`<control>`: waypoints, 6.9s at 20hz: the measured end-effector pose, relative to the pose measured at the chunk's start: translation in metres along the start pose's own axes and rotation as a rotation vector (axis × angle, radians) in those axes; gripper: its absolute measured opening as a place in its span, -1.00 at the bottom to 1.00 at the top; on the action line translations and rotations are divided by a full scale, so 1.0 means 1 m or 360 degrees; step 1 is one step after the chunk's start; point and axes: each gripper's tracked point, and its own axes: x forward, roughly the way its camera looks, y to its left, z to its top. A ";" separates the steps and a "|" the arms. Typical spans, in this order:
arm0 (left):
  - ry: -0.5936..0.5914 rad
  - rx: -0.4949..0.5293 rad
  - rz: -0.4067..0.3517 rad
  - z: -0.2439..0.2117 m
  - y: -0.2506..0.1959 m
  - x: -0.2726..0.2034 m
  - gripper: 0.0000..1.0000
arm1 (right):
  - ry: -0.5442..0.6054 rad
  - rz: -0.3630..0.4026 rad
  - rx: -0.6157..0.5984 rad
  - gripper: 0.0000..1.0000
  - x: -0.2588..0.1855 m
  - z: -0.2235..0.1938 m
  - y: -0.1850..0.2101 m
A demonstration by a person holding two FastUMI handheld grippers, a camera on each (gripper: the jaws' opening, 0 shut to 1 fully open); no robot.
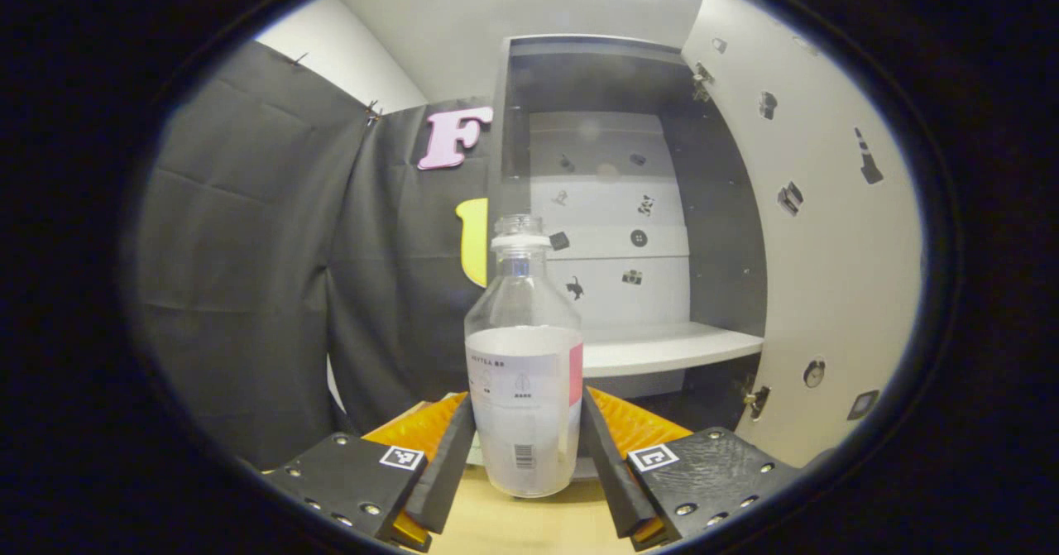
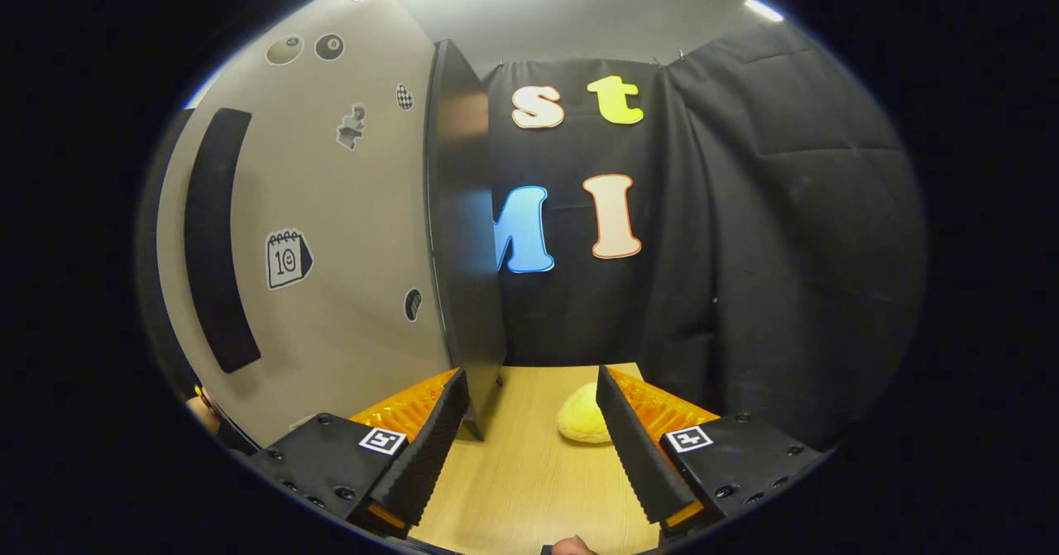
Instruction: Open the cabinet door with the right hand, grasp the bottle in the cabinet with the left hand and place it on the coaster, then close the cabinet door with the right hand.
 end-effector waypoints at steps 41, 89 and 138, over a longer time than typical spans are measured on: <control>0.0512 0.0025 0.0176 -0.253 0.023 -0.122 0.67 | 0.0080 0.0105 -0.0212 0.94 -0.001 -0.012 0.010; 0.0113 0.0005 0.0157 -0.040 0.220 -0.116 0.66 | -0.0231 0.0398 0.0153 0.85 0.111 0.055 0.283; -0.0061 0.0040 -0.0021 0.101 0.045 -0.165 0.66 | -0.0406 -0.0178 -0.0001 0.92 -0.033 0.021 0.062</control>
